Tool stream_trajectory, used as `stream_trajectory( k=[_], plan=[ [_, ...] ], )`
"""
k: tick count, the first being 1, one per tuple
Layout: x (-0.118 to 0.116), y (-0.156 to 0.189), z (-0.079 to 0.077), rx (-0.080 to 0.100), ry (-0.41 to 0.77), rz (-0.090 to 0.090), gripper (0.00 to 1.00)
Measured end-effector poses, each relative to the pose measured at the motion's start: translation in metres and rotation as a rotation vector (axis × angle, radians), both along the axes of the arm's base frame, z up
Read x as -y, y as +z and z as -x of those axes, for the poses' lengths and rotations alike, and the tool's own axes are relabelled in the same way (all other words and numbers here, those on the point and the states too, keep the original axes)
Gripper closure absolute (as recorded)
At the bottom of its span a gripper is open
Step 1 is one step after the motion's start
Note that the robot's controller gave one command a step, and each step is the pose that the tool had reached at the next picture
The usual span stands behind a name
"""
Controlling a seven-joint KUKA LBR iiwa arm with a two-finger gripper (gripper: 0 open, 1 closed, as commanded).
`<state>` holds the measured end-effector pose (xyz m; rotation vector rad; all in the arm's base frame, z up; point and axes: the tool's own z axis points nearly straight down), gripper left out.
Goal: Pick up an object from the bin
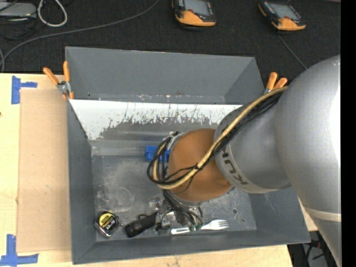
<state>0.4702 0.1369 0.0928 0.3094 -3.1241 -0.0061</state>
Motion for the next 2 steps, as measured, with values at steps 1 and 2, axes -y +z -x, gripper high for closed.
stream_trajectory(
  k=[1,2],
  plan=[
    [0.000,0.008,0.001,-0.002,-0.001,0.001,1.00],
    [-0.001,0.083,0.000,-0.001,-0.003,0.000,1.00]
  ],
)
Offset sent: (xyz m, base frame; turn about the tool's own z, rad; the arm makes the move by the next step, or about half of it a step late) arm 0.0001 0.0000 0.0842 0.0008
